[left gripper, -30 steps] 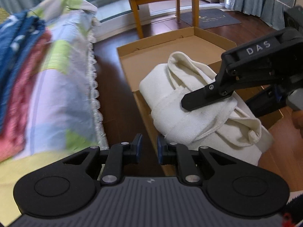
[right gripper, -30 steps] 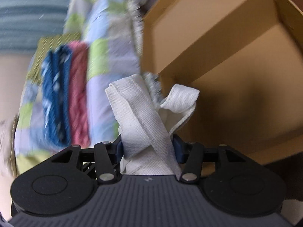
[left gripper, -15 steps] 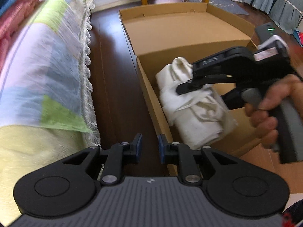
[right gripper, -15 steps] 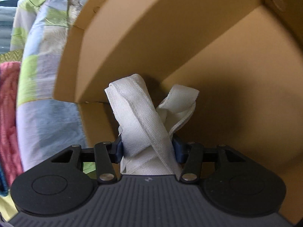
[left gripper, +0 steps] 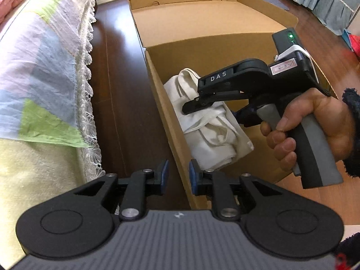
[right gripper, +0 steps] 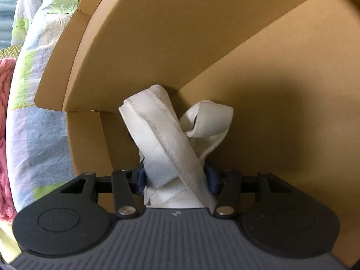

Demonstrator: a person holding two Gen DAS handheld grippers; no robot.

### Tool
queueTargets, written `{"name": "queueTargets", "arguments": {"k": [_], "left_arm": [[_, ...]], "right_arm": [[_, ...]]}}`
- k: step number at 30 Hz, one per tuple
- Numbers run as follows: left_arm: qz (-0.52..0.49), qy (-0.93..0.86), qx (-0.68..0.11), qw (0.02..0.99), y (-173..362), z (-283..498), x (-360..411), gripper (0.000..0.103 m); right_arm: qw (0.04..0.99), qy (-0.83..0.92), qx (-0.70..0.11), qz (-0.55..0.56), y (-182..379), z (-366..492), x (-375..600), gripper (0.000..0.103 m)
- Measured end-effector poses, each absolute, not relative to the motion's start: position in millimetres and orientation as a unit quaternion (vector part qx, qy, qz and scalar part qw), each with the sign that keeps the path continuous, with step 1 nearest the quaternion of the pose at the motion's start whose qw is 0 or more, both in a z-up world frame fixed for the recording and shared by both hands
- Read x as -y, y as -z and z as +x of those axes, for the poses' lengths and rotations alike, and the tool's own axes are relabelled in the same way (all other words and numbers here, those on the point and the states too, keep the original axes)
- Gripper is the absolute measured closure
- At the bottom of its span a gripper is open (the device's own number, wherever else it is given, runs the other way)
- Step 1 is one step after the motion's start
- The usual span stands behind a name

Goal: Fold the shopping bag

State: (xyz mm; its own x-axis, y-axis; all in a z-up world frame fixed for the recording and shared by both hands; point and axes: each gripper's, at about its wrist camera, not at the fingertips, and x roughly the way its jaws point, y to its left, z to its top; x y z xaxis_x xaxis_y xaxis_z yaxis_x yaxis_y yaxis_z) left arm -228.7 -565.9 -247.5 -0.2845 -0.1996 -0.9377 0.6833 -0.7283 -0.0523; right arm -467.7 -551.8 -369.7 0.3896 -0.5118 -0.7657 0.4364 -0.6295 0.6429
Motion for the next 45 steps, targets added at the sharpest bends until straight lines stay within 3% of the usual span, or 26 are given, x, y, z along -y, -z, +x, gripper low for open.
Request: {"name": "queueTargets", "arguments": {"k": [3,8,9,10,11,15,17,25,32,36,40,42,43,45], "left_arm": [[0.535,0.763,-0.228,0.283,255,-233,564,0.08],[0.548,0.759,-0.221,0.274,266,-237,559,0.08],[0.549,0.758,-0.222,0.273,267,-237,558,0.08],[0.549,0.758,-0.223,0.273,268,-237,558,0.08],[0.549,0.758,-0.223,0.273,269,-238,557,0.08],[0.552,0.758,-0.218,0.27,272,-239,556,0.08],[0.551,0.759,-0.219,0.269,271,-242,554,0.072],[0.559,0.755,-0.206,0.276,272,-250,548,0.067],[0.547,0.759,-0.206,0.284,264,-246,547,0.067],[0.544,0.762,-0.2,0.289,257,-245,545,0.067],[0.542,0.762,-0.199,0.294,256,-244,545,0.067],[0.543,0.762,-0.198,0.294,256,-244,544,0.067],[0.544,0.762,-0.195,0.293,256,-244,543,0.067],[0.546,0.761,-0.192,0.293,258,-244,543,0.067]], "right_arm": [[0.414,0.552,0.006,0.724,374,-468,557,0.036],[0.412,0.569,-0.025,0.711,368,-462,567,0.03],[0.413,0.575,-0.035,0.706,366,-460,570,0.032],[0.42,0.58,-0.043,0.697,363,-457,572,0.048],[0.433,0.583,-0.05,0.685,358,-453,576,0.052],[0.439,0.584,-0.059,0.68,355,-446,586,0.055],[0.441,0.572,-0.04,0.69,358,-448,587,0.056],[0.483,0.525,-0.019,0.701,373,-455,603,0.059],[0.471,0.561,-0.081,0.676,360,-441,617,0.025],[0.48,0.59,-0.151,0.631,341,-425,633,0.025],[0.5,0.613,-0.233,0.566,319,-400,647,0.026],[0.51,0.617,-0.261,0.539,310,-389,653,0.043],[0.514,0.616,-0.262,0.537,308,-386,655,0.061],[0.519,0.611,-0.256,0.54,308,-381,659,0.061]]}}
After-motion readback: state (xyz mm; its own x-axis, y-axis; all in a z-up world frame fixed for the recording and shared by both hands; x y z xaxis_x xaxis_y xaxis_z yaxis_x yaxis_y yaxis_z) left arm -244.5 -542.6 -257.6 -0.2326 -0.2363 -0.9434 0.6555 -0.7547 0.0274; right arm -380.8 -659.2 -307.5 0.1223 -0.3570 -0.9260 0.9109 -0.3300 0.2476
